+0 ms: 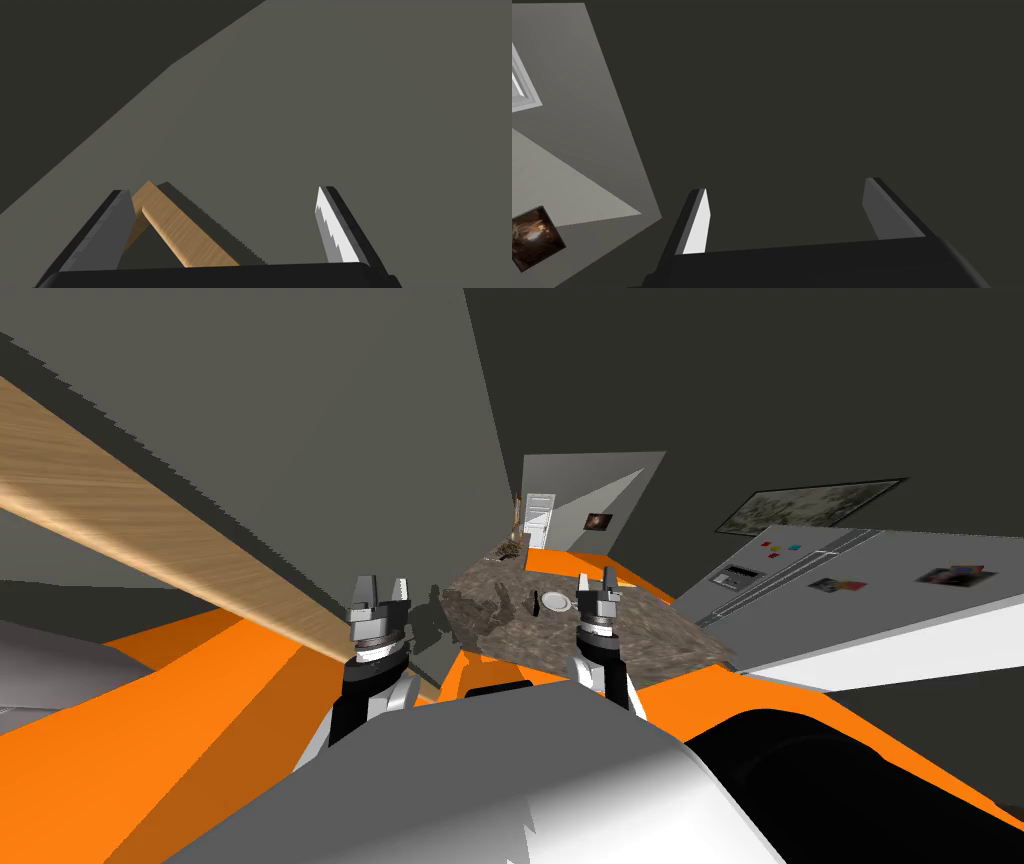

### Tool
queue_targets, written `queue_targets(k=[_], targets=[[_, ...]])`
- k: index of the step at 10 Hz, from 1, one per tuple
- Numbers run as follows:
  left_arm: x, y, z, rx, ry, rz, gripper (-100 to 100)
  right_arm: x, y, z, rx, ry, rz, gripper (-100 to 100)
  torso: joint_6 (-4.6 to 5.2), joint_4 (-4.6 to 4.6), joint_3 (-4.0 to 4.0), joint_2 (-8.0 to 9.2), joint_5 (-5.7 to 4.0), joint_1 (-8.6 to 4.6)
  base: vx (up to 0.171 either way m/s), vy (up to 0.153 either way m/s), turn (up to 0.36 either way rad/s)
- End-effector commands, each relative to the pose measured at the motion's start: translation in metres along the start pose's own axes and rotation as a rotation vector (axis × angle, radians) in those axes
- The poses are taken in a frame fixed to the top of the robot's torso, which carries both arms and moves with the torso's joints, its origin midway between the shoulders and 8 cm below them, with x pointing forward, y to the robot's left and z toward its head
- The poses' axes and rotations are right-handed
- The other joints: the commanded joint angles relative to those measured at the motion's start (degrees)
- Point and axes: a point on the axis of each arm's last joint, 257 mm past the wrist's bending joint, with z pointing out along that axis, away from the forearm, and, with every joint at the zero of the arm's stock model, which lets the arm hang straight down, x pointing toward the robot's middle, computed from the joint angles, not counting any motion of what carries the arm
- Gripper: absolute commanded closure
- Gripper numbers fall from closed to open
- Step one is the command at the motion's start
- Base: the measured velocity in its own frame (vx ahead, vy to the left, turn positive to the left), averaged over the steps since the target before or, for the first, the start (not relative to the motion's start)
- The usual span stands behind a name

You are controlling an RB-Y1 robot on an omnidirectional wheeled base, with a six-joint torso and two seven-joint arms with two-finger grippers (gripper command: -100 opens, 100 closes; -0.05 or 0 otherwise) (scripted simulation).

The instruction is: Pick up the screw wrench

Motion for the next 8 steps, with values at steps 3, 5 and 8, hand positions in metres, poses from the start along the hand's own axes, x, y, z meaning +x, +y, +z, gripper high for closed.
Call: queue_targets(k=[3,5,8], targets=[[0.0,0.0,0.0,0.0,0.0,0.0,0,0.015,-0.002,-0.002,0.006,0.099,-0.038,-100,-0.01,0.01,0.02,0.03,-0.01,-0.04,-0.007,-0.005,0.058],[0.0,0.0,0.0,0.0,0.0,0.0,0,0.028,-0.006,-0.007,0.014,0.181,-0.077,-100,-0.01,0.01,0.02,0.03,-0.01,-0.05,-0.01,-0.006,0.092],[0.0,0.0,0.0,0.0,0.0,0.0,0,0.039,-0.008,-0.012,0.017,0.259,-0.108,-100,-0.01,0.01,0.03,0.04,-0.01,-0.04,-0.01,-0.005,0.063]])
